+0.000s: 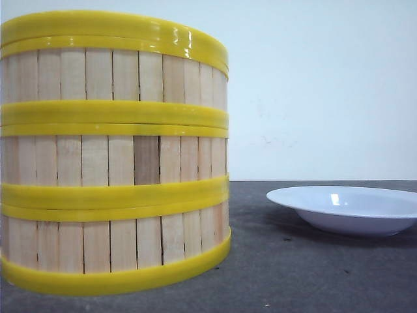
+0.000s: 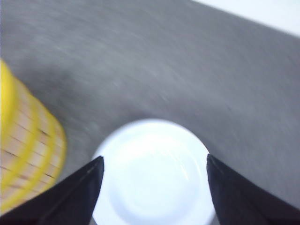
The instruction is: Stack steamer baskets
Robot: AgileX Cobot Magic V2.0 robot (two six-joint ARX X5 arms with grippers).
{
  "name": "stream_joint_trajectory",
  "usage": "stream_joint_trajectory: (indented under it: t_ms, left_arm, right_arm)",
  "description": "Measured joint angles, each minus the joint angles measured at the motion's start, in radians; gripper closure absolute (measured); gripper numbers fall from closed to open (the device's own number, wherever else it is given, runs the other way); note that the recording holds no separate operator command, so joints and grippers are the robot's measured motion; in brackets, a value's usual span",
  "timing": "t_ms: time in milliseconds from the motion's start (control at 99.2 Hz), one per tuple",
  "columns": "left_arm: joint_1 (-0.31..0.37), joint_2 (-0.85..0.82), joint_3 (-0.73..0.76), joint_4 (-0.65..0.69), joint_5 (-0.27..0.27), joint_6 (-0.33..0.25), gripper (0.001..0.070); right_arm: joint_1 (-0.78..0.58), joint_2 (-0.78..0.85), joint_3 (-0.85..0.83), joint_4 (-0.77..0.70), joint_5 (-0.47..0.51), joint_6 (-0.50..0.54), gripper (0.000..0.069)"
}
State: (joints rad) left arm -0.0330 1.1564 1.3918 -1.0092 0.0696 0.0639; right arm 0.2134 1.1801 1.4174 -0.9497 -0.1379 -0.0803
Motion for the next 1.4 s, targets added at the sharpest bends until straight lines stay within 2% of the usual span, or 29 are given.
stream_joint_trajectory:
  t_ms: [202,393,494,696,958,1018,1089,1119,1150,1240,1402]
  left_arm:
    - [0.0,-0.014,-0.053,0.014,0.001,-0.013,0.041]
    - [-0.008,-0.122,-0.245,0.133,0.001,-0.037,0.041]
    - [-0.011,-0.195,-0.352,0.187,0.002,-0.043,0.041]
    - [-0.021,-0.292,-0.513,0.208,0.004,-0.059,0.041]
    - [-0.021,-0.307,-0.538,0.234,0.003,-0.079,0.0413]
    - [-0.021,-0.307,-0.538,0.234,0.003,-0.08,0.0477]
    - [-0.021,-0.307,-0.538,0.234,0.003,-0.082,0.0615]
    - [-0.021,-0.307,-0.538,0.234,0.003,-0.083,0.0647]
    - [-0.021,-0.307,-0.538,0.235,0.003,-0.083,0.067]
    - [-0.021,-0.307,-0.538,0.235,0.003,-0.085,0.069]
    - [-0.021,-0.307,-0.538,0.234,0.003,-0.102,0.0693]
  right_arm:
    - [-0.159,-0.177,-0.317,0.048,-0.006,0.027,0.0263]
    - [-0.225,-0.265,-0.476,0.083,-0.07,0.053,0.0263]
    - [-0.225,-0.271,-0.526,0.083,-0.071,0.056,0.0263]
    - [-0.219,-0.27,-0.578,0.105,-0.071,0.059,0.0263]
    - [-0.215,-0.27,-0.579,0.143,-0.071,0.064,0.0267]
    - [-0.215,-0.27,-0.579,0.143,-0.071,0.07,0.0329]
    - [-0.215,-0.27,-0.579,0.143,-0.071,0.071,0.0518]
    - [-0.215,-0.27,-0.579,0.145,-0.071,0.07,0.0588]
    - [-0.215,-0.27,-0.579,0.147,-0.071,0.071,0.0622]
    - [-0.215,-0.27,-0.579,0.15,-0.071,0.071,0.0667]
    - [-0.215,-0.27,-0.579,0.148,-0.071,0.071,0.0681]
